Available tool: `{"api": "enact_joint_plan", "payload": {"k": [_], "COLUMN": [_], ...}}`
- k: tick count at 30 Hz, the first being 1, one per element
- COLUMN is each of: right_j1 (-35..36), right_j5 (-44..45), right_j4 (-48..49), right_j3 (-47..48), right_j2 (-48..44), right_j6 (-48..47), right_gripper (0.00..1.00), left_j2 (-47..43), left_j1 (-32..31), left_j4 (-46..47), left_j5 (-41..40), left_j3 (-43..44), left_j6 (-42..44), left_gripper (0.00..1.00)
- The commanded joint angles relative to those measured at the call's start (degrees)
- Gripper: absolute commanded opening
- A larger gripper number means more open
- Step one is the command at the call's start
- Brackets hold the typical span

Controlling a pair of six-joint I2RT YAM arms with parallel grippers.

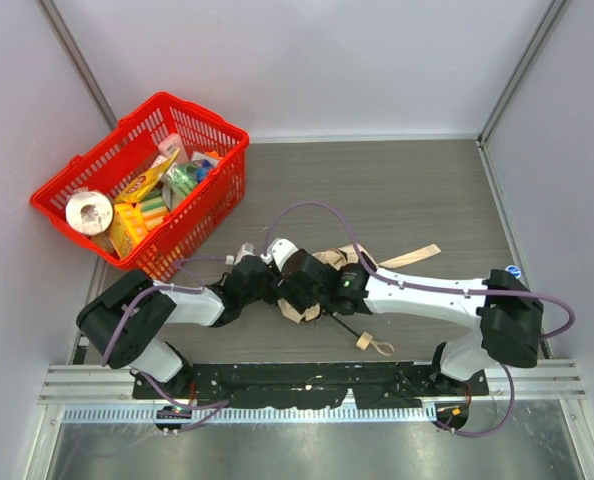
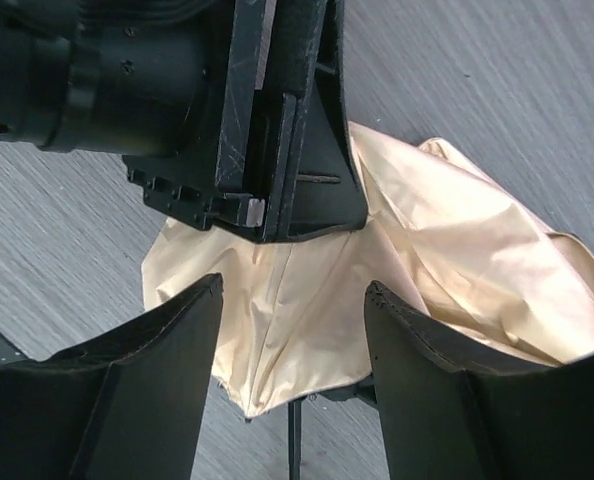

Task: Put away the umbrella

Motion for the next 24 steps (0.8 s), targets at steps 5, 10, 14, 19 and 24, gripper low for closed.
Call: {"api": "enact_joint_plan", "payload": {"k": [5, 10, 14, 19, 24], "right_j1": [0.03, -0.05, 0.30, 0.30, -0.31], "right_j5": [-0.87, -0.68, 0.53, 6.17, 1.44], "right_j4": [6.63, 14.17, 16.73, 22.19, 28.17], "right_j3": [-7.98, -12.74, -12.66, -15.47, -18.37], "right_j2": [4.02, 5.33, 10.34, 13.59, 14.13], "right_j6": [-0.06, 2.32, 4.34, 4.78, 3.29], "right_gripper": [0.70, 0.75, 0.73, 0.48, 0.05], "left_j2": [-2.54, -1.84, -1.57, -2.45, -4.21], "left_j1": [0.05, 0.05, 0.57, 1.27, 2.59], "left_j4": [-9.80, -17.18, -20.88, -25.62, -25.29], "left_j5": [-0.93, -1.29, -1.20, -1.64, -2.52], "left_j3": [1.49, 4.57, 5.98, 6.59, 5.90], "left_j6": [-1.89, -2.24, -2.24, -2.59, -1.54], "left_gripper": [0.00, 0.00, 0.00, 0.00, 0.00]}}
